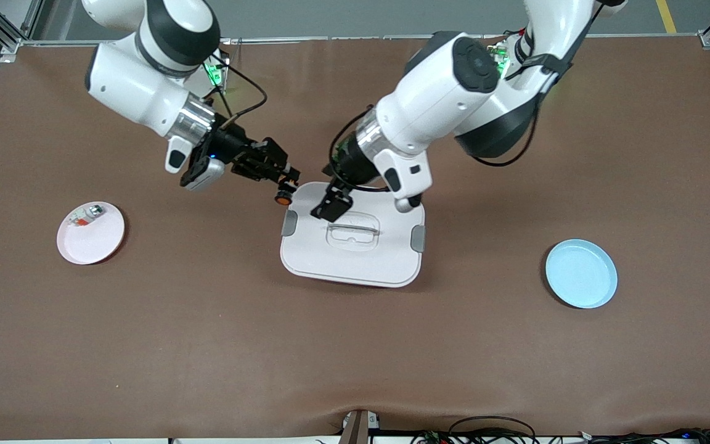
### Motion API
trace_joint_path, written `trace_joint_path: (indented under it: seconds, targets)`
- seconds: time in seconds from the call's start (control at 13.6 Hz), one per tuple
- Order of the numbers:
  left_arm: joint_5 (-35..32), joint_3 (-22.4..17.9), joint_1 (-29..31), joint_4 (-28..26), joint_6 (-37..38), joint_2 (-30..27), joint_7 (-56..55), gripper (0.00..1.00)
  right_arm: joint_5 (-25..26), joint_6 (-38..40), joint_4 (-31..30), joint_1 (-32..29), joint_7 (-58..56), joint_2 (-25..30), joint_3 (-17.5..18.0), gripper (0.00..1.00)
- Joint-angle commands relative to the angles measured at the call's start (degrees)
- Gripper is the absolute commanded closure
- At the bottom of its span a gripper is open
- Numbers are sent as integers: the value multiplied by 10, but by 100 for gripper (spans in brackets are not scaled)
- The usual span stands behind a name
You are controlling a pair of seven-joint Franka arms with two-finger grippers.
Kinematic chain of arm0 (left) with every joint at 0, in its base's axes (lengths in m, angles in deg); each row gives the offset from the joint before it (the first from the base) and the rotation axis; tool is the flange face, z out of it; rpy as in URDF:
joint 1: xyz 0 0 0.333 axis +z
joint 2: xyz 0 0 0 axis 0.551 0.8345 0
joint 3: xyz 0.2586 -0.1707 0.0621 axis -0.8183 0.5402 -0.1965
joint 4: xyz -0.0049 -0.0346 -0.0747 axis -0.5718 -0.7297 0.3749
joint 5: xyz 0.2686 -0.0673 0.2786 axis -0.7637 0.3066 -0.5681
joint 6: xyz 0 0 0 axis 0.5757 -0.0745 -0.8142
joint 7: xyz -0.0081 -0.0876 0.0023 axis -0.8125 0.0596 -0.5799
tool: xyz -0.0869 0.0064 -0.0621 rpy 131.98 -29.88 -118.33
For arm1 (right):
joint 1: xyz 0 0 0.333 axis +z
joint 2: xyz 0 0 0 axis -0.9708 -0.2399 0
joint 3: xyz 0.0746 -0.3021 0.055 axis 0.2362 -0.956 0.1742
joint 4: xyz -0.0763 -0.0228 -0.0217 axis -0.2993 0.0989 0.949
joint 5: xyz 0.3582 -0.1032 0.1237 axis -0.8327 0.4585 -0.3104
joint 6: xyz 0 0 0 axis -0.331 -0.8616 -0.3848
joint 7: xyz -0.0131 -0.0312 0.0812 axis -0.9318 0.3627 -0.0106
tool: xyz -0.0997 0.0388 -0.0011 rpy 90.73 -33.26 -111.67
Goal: Transfer orange switch to right arm and place
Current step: 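Open the left gripper and pull the switch away with the right gripper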
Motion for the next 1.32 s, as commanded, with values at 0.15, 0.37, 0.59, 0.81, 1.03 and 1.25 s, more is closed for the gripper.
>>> trace_joint_path:
  seconds: [0.15,0.37,0.59,0.81,1.03,1.25]
  targets:
    - [-85,0,55,-8,84,-40,151,0,105,111,1,-110,-126,10,1,100]
    - [-108,0,111,-11,162,-55,336,0,226,158,4,-179,-225,10,1,100]
    - [-146,0,172,-15,223,-63,460,0,326,182,5,-228,-416,10,1,100]
    - [-185,0,219,-14,277,-73,584,0,394,182,4,-283,-539,5,1,100]
    - [-188,-2,255,-14,329,-93,661,0,451,182,4,-315,-670,-3,1,100]
    - [-213,-3,280,-15,371,-107,714,0,512,180,4,-347,-739,-20,1,100]
